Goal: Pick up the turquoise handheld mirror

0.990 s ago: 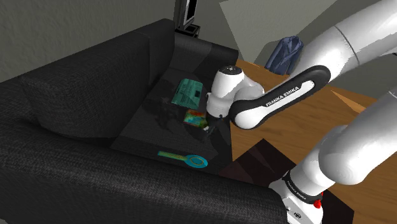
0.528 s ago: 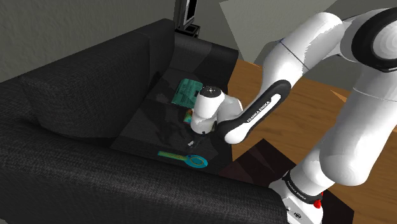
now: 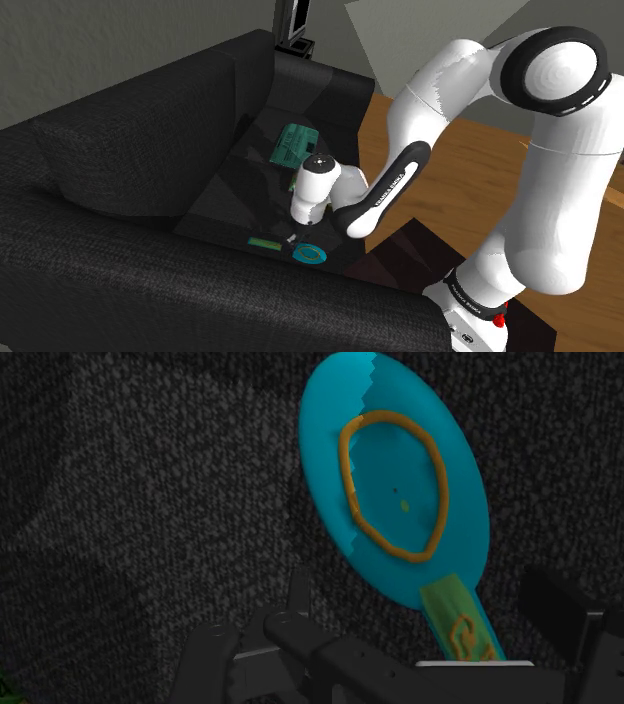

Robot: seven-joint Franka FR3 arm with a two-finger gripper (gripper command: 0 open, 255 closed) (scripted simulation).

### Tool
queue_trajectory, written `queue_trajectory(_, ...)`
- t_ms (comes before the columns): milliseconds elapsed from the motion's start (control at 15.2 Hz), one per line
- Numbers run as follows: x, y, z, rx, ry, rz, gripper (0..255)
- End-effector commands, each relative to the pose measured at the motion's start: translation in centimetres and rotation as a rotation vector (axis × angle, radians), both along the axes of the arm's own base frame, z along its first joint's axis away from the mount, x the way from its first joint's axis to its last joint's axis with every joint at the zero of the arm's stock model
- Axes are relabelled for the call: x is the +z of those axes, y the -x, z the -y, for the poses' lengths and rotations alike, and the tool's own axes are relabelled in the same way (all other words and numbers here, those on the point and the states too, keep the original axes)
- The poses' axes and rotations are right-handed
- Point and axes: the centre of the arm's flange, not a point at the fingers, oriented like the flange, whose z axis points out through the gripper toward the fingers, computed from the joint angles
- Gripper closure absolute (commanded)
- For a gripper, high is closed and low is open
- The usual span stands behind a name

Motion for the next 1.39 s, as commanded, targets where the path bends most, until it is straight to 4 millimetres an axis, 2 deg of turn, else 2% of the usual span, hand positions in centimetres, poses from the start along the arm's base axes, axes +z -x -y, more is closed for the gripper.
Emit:
queue_trajectory(0,-1.3,0.1,0.0,0.0,0.0,0.0,0)
queue_trajectory(132,-1.3,0.1,0.0,0.0,0.0,0.0,0)
queue_trajectory(198,-1.3,0.2,-0.1,0.0,0.0,0.0,255)
queue_trajectory(792,-1.3,0.1,0.0,0.0,0.0,0.0,255)
queue_trajectory(1320,2.9,0.1,0.0,0.0,0.0,0.0,255)
